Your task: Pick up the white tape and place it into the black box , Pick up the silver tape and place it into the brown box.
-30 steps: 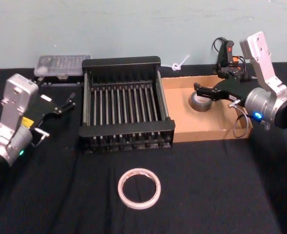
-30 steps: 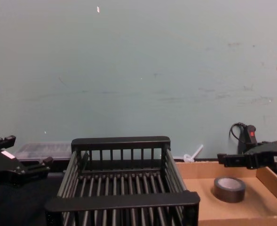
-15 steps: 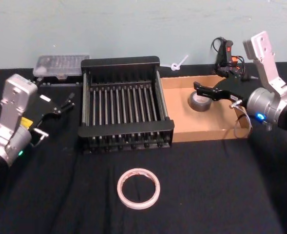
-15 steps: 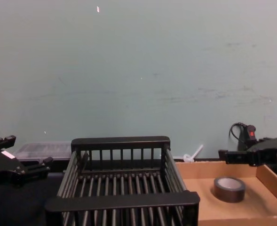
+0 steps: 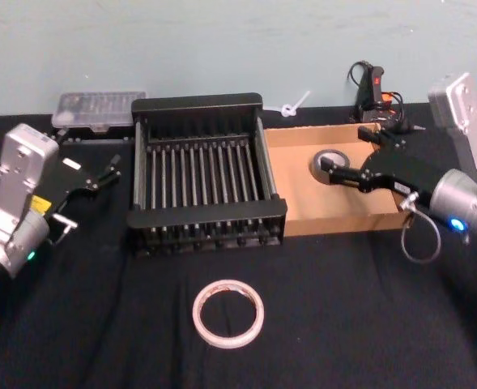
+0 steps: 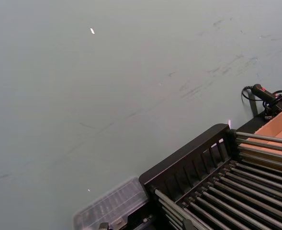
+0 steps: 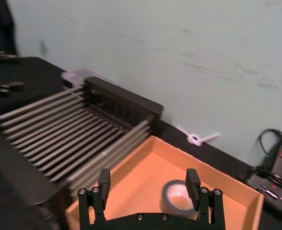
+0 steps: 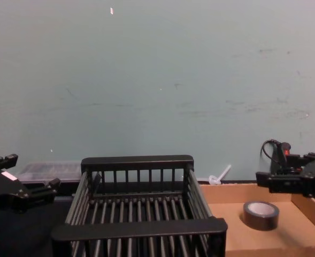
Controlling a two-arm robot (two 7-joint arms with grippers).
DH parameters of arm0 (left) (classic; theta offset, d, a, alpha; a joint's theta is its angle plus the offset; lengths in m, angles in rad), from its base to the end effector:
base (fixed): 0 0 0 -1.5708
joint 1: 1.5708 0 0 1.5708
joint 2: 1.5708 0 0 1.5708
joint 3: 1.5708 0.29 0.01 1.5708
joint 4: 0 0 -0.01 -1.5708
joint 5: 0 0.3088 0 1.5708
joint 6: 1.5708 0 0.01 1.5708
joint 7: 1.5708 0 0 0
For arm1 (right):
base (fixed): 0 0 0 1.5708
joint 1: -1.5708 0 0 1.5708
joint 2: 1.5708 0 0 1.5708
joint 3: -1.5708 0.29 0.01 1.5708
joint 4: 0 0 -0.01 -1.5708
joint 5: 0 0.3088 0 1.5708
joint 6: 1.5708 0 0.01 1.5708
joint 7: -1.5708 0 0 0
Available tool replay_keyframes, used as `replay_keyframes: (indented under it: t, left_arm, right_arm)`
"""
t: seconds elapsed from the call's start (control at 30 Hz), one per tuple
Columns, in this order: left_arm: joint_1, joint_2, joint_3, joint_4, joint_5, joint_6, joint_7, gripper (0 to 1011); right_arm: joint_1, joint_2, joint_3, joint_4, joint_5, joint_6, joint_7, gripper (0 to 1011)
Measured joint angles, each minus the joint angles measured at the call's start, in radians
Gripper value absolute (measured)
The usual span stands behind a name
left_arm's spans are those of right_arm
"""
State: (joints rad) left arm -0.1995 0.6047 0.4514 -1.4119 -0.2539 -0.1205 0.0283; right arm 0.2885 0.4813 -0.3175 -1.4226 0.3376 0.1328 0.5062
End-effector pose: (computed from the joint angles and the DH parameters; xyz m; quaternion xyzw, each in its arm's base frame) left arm 0.3581 0.0827 -0.3023 0.1416 -0.1324 0.5799 0.7913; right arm 0.3957 -0.0713 -0.2535 -0.1172 -0.0074 -0.4192 0.9003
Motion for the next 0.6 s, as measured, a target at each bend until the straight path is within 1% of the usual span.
replay_keyframes:
  t: [0.03, 0.07, 0.13, 0.17, 0.27, 0.3, 0.37, 0.4, 0.53, 0.6]
  left_arm:
    - [0.000, 0.000, 0.000, 0.000, 0.000, 0.000, 0.000, 1001]
    - [0.000, 0.000, 0.000, 0.000, 0.000, 0.000, 0.000, 1001]
    - [0.000, 0.000, 0.000, 0.000, 0.000, 0.000, 0.000, 1001]
    - [0.000, 0.000, 0.000, 0.000, 0.000, 0.000, 0.000, 1001]
    - [0.000, 0.000, 0.000, 0.000, 0.000, 0.000, 0.000, 1001]
    - [0.000, 0.000, 0.000, 0.000, 0.000, 0.000, 0.000, 1001]
    - [0.000, 0.000, 0.000, 0.000, 0.000, 0.000, 0.000, 1001]
    - [0.000, 0.000, 0.000, 0.000, 0.000, 0.000, 0.000, 1001]
    - [0.000, 0.000, 0.000, 0.000, 0.000, 0.000, 0.000, 1001]
    - [0.000, 0.000, 0.000, 0.000, 0.000, 0.000, 0.000, 1001]
  right_arm:
    - [-0.012, 0.007, 0.002, -0.014, 0.006, -0.006, 0.004, 1003]
    - [-0.037, 0.023, 0.005, -0.042, 0.016, -0.018, 0.012, 1002]
    - [-0.057, 0.035, 0.007, -0.063, 0.025, -0.030, 0.020, 1003]
    - [-0.078, 0.050, 0.008, -0.085, 0.033, -0.043, 0.029, 1003]
    - [-0.109, 0.072, 0.008, -0.113, 0.043, -0.064, 0.046, 1002]
    - [-0.128, 0.088, 0.005, -0.126, 0.049, -0.079, 0.059, 1003]
    - [-0.141, 0.100, 0.001, -0.135, 0.053, -0.090, 0.070, 1002]
    - [-0.157, 0.114, -0.006, -0.144, 0.056, -0.097, 0.081, 1003]
    - [-0.180, 0.141, -0.027, -0.156, 0.059, -0.099, 0.101, 1002]
    - [-0.189, 0.154, -0.044, -0.159, 0.062, -0.099, 0.116, 1003]
